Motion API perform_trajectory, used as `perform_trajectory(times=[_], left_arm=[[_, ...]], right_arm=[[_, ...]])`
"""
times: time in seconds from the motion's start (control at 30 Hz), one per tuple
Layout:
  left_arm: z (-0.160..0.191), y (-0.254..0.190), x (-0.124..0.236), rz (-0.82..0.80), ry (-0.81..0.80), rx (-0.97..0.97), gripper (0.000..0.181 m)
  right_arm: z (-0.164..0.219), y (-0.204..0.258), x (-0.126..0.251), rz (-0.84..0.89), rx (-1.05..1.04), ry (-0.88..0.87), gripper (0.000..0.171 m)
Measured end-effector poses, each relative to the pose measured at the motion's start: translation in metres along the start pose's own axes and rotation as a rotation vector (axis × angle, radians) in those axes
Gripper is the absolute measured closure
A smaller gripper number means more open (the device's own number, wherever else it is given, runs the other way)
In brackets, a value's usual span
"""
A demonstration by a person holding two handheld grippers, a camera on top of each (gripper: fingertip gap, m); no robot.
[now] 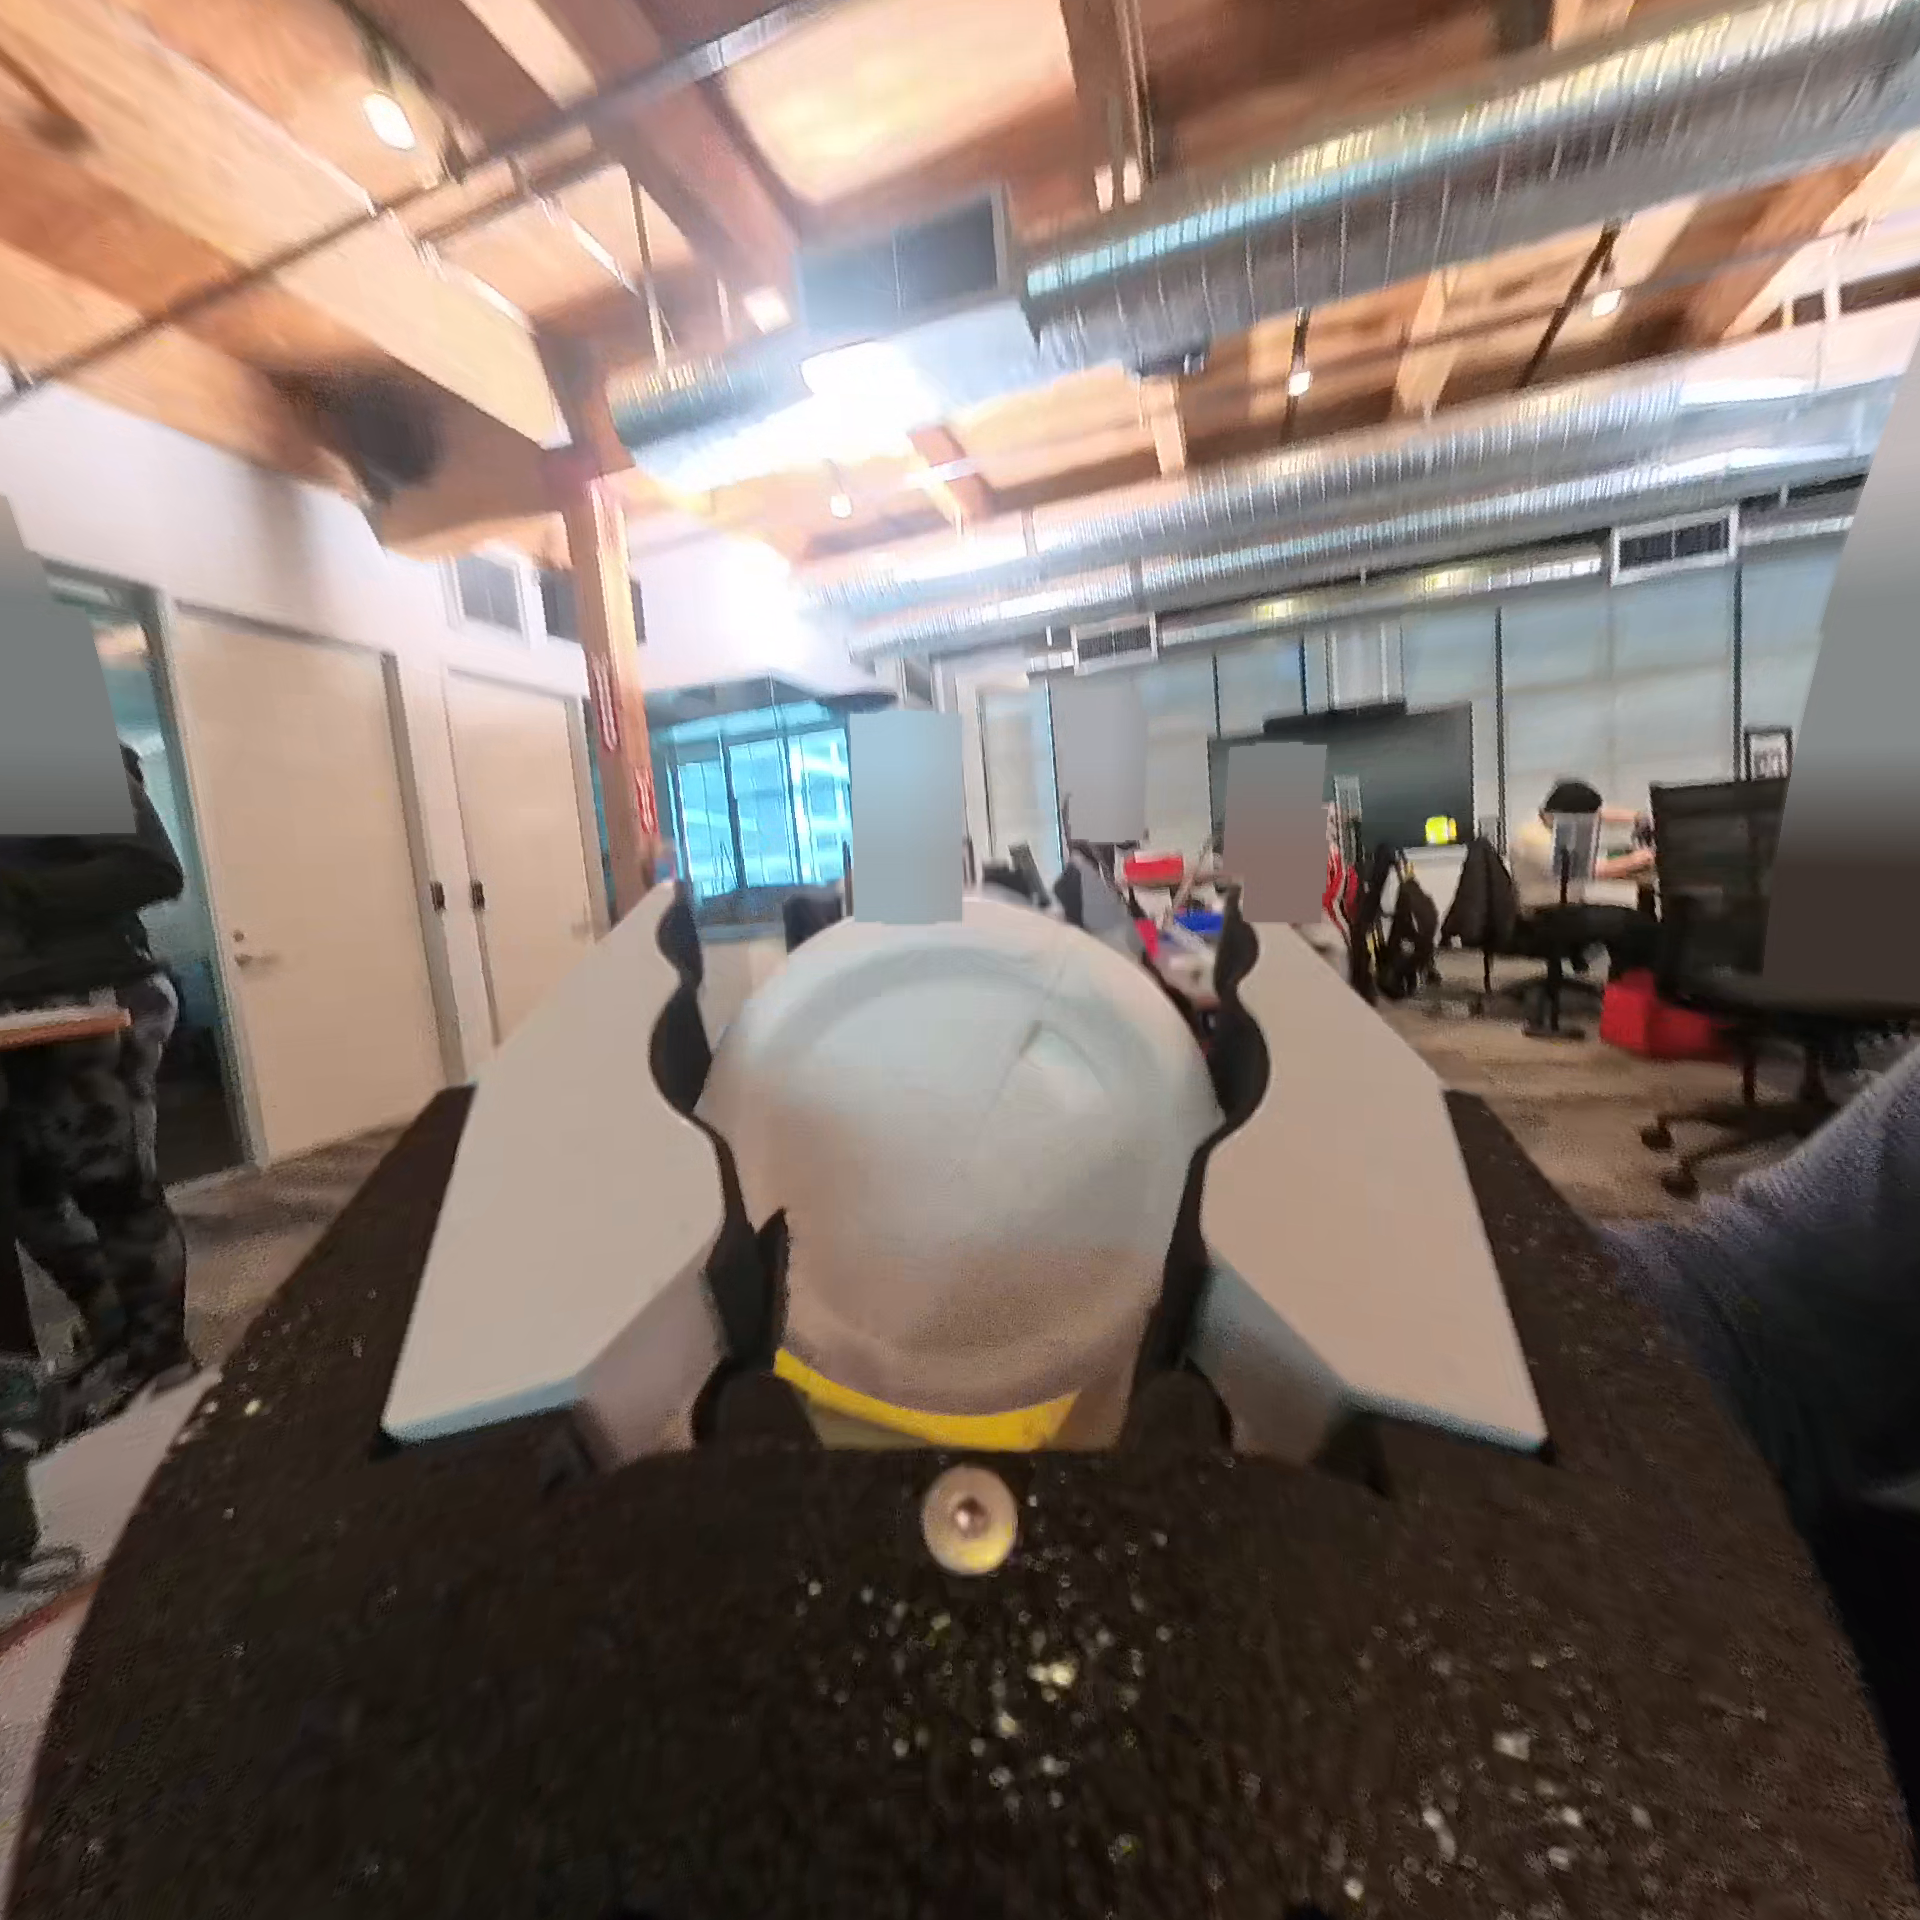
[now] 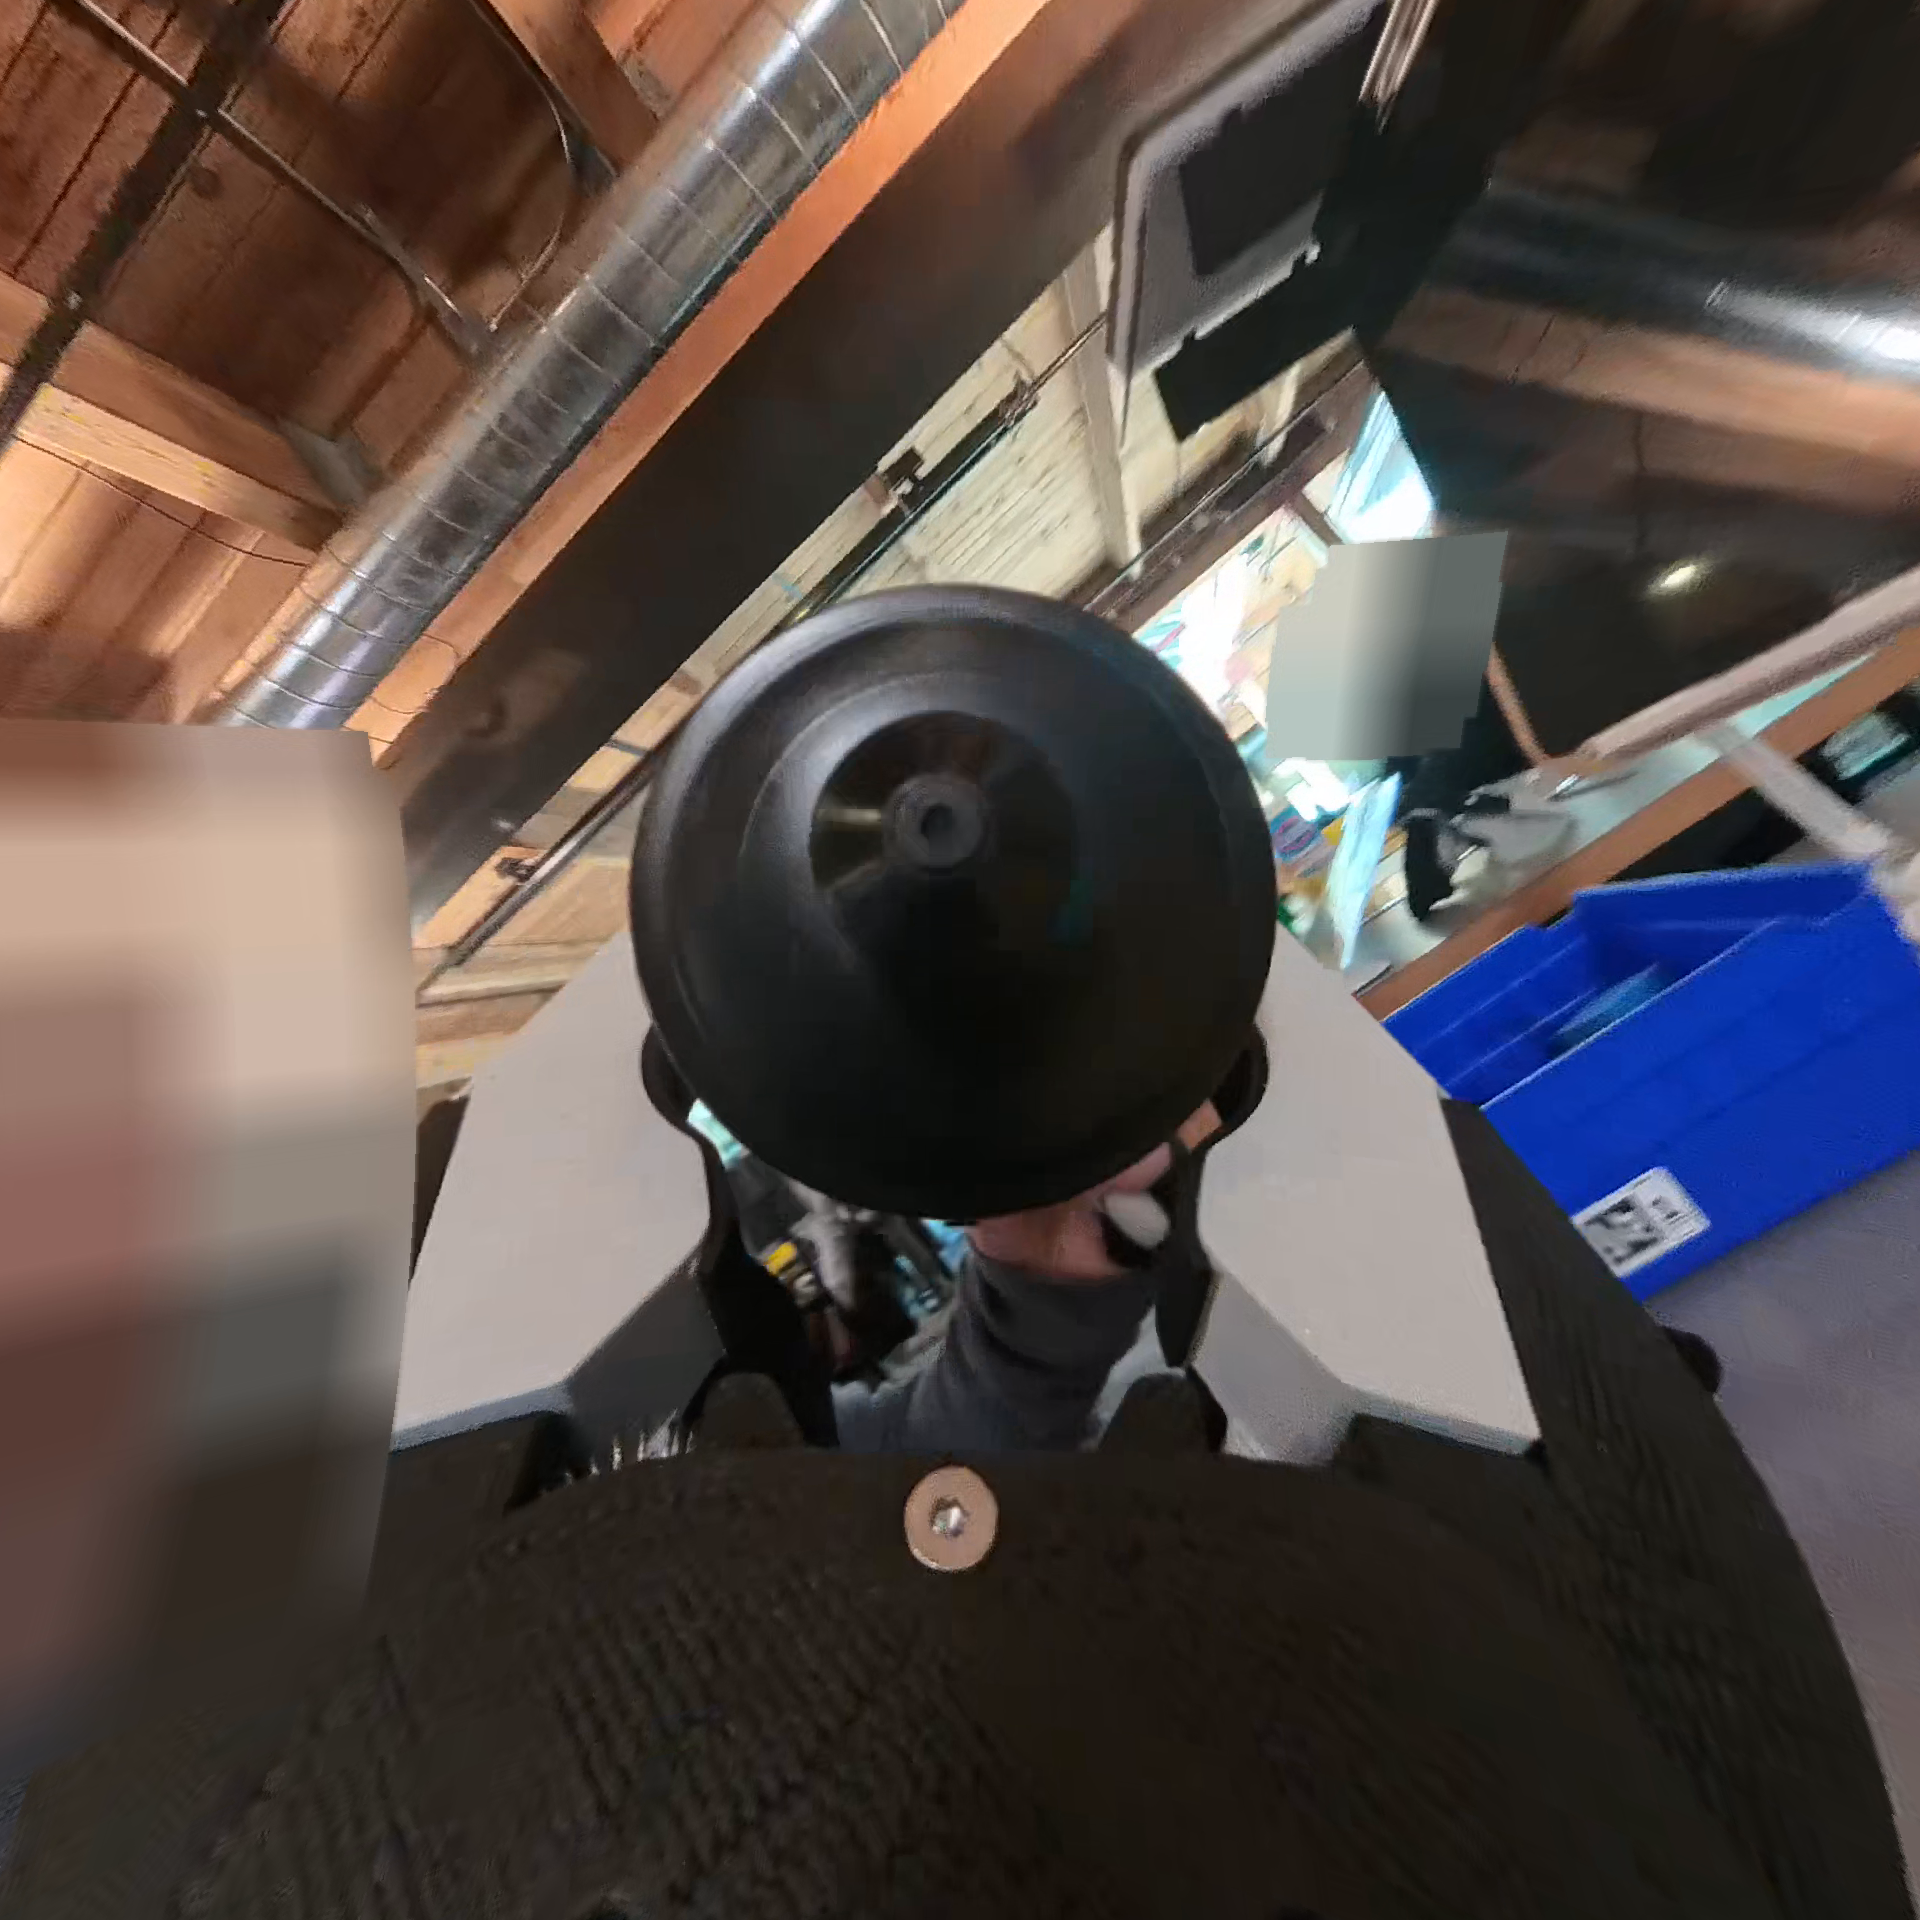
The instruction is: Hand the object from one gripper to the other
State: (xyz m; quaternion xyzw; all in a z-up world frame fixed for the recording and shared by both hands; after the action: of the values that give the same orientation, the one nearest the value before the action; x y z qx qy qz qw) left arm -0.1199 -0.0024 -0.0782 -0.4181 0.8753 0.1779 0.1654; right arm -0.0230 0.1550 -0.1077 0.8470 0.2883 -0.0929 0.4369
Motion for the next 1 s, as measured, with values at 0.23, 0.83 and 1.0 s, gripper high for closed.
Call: perform_trajectory(times=[0.23,0.83,1.0], left_arm=[[0.019,0.019,0.001,-0.082,0.224,0.084,0.046],[0.084,-0.026,-0.043,0.107,0.518,0.109,0.069],[0.077,-0.037,-0.044,0.167,0.449,0.035,0.098]], right_arm=[[-0.018,0.010,0.012,0.306,0.455,-0.057,0.076],[0.027,0.065,-0.021,0.232,0.897,0.075,0.085],[0.032,0.070,-0.022,0.228,0.925,0.111,0.085]])
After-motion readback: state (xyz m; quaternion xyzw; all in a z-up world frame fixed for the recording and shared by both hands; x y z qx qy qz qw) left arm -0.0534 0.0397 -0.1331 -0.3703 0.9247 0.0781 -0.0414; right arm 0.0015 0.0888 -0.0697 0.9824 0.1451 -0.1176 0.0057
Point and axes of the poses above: each gripper's, where its closed fingertips meet, x back along the fingers, z out of its underside, y = z × x across the jaws, the point moved 7 cm from there along x, back along the fingers, and after that the axes turned 11 degrees about z, right-handed, at the moved point
